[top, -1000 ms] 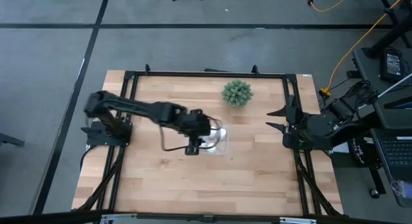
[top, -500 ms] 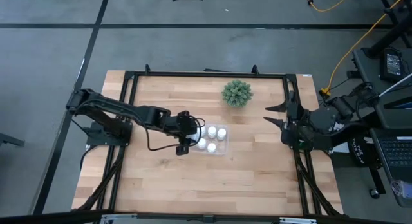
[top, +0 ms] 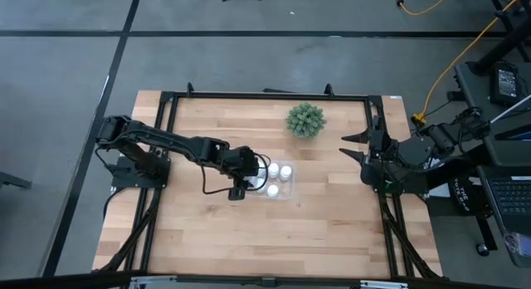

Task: Pick and place pill bottles into a basket
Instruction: Put the white pill bottle into the transparent bin

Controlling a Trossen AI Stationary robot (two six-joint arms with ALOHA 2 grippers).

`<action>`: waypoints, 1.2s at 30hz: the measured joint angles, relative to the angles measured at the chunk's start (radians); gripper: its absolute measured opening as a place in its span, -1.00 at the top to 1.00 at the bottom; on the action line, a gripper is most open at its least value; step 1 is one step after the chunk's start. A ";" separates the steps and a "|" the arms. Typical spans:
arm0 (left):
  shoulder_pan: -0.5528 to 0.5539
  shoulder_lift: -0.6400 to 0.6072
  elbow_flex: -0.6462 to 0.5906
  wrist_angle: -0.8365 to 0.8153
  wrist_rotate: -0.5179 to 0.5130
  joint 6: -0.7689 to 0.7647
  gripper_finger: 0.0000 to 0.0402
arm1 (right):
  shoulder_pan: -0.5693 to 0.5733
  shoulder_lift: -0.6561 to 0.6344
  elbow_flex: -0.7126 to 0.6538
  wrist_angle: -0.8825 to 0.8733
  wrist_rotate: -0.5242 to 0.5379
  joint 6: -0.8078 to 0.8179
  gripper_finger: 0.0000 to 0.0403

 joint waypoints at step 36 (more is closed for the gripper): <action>0.055 0.027 -0.141 0.160 0.113 -0.023 0.16 | 0.000 0.000 0.000 -0.001 0.000 0.011 0.19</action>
